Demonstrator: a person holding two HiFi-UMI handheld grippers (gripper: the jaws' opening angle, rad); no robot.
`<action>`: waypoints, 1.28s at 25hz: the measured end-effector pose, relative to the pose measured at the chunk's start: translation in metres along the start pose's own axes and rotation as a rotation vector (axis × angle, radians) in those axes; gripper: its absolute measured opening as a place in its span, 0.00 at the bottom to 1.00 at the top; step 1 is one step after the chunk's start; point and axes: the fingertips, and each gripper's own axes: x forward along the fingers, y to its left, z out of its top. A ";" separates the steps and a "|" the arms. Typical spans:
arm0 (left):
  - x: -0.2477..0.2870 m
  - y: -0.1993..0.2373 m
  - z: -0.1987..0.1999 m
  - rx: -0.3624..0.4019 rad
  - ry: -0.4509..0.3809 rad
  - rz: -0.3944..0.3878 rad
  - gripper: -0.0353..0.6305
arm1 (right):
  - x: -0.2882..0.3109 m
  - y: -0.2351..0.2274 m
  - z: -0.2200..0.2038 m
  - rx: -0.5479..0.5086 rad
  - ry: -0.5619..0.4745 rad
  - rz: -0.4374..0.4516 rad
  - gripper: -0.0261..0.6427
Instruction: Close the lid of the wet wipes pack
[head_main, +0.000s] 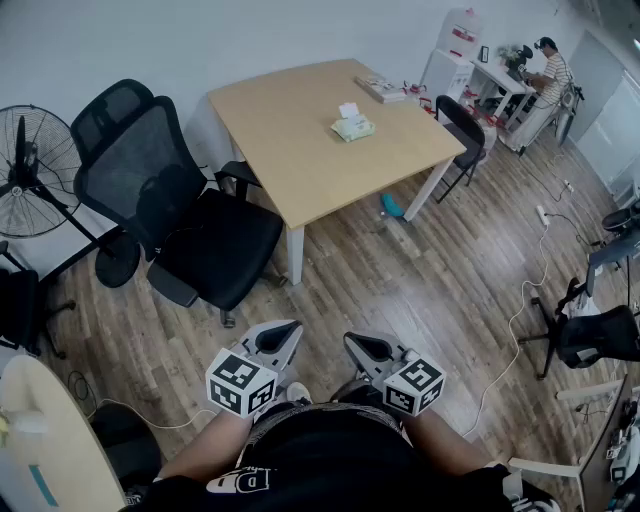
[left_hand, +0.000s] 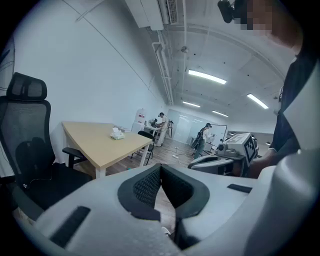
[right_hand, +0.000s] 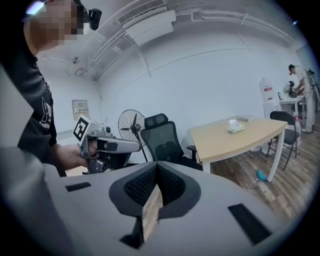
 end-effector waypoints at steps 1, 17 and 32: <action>0.000 -0.001 0.000 0.002 0.002 -0.002 0.08 | 0.000 0.000 0.001 -0.001 -0.001 0.000 0.05; 0.000 0.010 0.004 0.006 0.001 -0.011 0.08 | 0.011 0.002 0.010 -0.029 -0.007 -0.012 0.05; 0.011 0.020 0.003 -0.017 0.008 -0.044 0.08 | 0.008 -0.019 0.016 0.011 -0.014 -0.098 0.05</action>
